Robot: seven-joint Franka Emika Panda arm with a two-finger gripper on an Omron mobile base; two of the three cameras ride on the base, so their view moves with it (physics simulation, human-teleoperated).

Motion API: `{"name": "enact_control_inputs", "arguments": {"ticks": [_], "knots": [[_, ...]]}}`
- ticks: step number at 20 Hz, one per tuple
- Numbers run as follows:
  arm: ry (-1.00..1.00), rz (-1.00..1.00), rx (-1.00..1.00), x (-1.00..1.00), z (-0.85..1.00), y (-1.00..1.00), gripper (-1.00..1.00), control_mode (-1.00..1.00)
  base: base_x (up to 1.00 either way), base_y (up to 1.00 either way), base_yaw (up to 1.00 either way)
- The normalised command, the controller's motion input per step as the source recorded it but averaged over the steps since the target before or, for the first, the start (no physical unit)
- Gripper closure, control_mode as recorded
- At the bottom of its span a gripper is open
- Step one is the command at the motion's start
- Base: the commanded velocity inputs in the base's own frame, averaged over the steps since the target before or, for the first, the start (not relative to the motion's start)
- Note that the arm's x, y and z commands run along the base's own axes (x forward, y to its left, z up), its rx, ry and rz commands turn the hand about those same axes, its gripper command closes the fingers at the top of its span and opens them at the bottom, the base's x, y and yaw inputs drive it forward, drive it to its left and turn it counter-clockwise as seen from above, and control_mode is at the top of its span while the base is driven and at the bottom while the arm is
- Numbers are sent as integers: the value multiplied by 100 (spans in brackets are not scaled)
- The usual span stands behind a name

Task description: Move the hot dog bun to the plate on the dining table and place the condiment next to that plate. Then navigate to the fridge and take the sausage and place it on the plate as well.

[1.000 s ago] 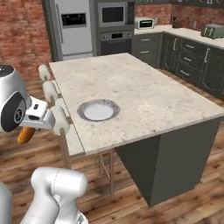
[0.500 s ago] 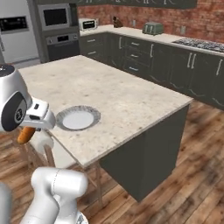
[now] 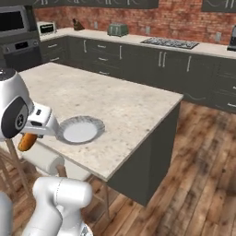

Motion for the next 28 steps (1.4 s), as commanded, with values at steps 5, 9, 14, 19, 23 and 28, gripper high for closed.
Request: {"name": "enact_control_inputs", "arguments": {"ticks": [5, 9, 14, 19, 23, 28], "knots": [[0, 0, 0, 0, 0, 0, 100, 100, 37, 84, -36], [0, 0, 0, 0, 0, 0, 100, 100, 60, 52, -26], [7, -11, 0, 97, 0, 12, 100, -100, 0, 0, 0], [11, -3, 0, 99, -14, 0, 100, -100, 0, 0, 0], [11, 0, 0, 74, -62, 0, 100, -100, 0, 0, 0], [9, 0, -2, 47, -72, 6, 100, -100, 0, 0, 0]]}}
